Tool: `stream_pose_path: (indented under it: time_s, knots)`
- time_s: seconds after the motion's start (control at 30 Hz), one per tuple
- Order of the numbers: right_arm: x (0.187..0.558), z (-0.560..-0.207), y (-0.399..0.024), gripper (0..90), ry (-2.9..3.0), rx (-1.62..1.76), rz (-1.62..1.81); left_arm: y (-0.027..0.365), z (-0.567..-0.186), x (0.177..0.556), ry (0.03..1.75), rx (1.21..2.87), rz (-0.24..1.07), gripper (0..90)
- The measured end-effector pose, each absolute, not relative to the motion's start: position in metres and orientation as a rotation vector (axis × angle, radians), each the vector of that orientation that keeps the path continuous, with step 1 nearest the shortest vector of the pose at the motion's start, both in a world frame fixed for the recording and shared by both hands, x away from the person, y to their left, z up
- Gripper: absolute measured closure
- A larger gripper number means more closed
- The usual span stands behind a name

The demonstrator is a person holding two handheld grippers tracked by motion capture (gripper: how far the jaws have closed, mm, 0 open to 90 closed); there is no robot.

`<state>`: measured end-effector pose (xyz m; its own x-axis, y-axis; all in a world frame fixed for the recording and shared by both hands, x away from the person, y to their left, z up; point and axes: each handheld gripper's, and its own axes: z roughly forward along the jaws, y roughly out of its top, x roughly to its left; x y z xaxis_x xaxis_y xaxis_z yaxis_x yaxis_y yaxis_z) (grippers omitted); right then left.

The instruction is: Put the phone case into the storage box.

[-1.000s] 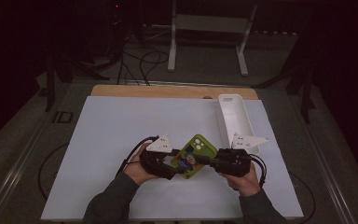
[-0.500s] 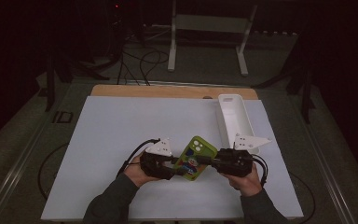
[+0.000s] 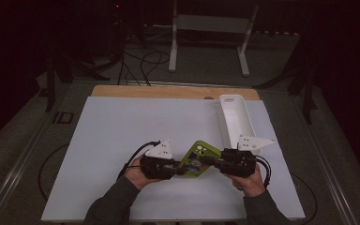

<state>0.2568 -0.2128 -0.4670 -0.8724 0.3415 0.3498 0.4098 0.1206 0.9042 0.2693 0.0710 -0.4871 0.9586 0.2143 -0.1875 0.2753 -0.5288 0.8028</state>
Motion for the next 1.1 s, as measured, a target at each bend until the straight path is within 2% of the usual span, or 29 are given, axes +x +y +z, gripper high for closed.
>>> stream_pose_path:
  time_s: [0.17,0.4,0.47,0.73,1.1]
  knots:
    - [0.2567,-0.4677,-0.2126,68.7,-2.316,-0.802,-1.891,0.0710,-0.4864,0.2676,0.344,2.138,-0.067,77.4]
    - [0.2564,-0.4690,-0.2085,52.6,-2.373,-0.883,-1.866,0.0697,-0.4848,0.2653,0.350,2.139,-0.040,77.5]
    - [0.2565,-0.4697,-0.2073,44.5,-2.393,-0.921,-1.848,0.0708,-0.4841,0.2655,0.360,2.135,-0.030,77.5]
    - [0.2574,-0.4714,-0.2073,28.4,-2.417,-1.056,-1.810,0.0747,-0.4814,0.2667,0.405,2.119,0.018,77.5]
    - [0.2569,-0.4715,-0.2055,13.8,-2.435,-1.145,-1.792,0.0746,-0.4822,0.2675,0.468,2.128,0.078,77.4]
